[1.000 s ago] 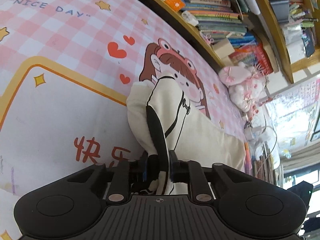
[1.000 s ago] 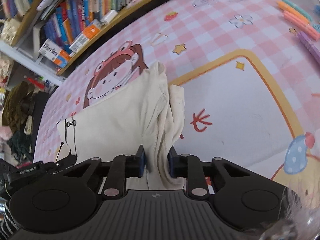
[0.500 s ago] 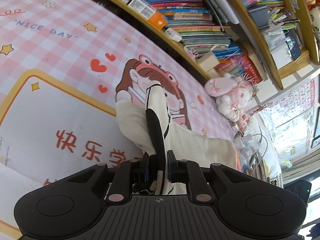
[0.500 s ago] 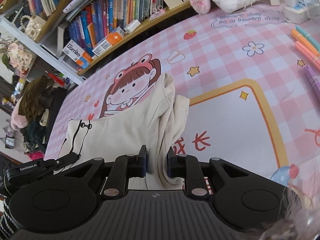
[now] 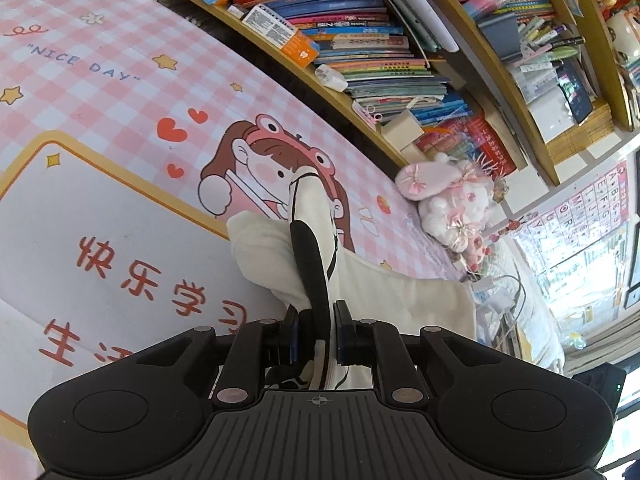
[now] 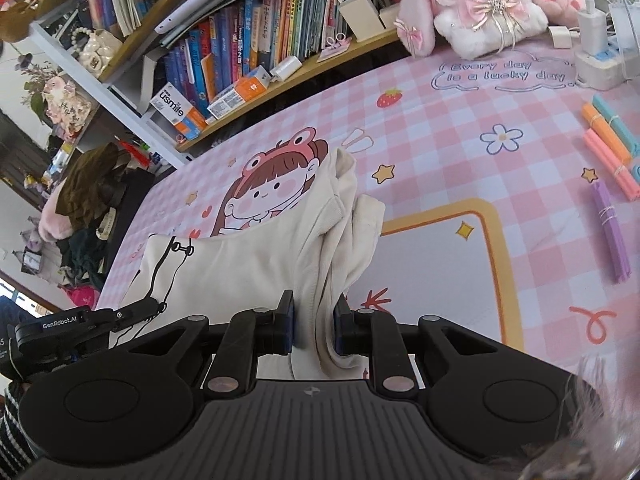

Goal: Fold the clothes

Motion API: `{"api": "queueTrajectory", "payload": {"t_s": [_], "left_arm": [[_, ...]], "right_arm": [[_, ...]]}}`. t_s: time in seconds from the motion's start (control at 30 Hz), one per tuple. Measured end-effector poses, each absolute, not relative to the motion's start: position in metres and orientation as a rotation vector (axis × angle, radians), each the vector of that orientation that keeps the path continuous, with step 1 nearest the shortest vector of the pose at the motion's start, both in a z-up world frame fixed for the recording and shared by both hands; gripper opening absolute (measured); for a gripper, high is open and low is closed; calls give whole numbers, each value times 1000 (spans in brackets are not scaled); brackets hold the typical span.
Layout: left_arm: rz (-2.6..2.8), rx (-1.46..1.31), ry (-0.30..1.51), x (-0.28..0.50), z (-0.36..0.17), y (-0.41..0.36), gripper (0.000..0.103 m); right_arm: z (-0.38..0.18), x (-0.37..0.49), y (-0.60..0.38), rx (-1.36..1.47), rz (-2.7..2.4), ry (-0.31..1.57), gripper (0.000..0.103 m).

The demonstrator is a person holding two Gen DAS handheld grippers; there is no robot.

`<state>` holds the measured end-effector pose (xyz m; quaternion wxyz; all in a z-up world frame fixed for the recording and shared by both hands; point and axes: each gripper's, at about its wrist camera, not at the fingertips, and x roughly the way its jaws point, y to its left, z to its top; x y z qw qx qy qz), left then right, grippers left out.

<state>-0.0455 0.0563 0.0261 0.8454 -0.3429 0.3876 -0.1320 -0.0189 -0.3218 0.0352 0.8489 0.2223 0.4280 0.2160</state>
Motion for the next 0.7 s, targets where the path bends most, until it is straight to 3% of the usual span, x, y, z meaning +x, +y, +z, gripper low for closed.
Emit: {"api": "queueTrajectory", "payload": {"t_s": [0.7], "left_arm": [[-335, -725, 786, 15, 36, 66, 14]], "right_arm": [[56, 31, -314, 429, 449, 844, 17]]}}
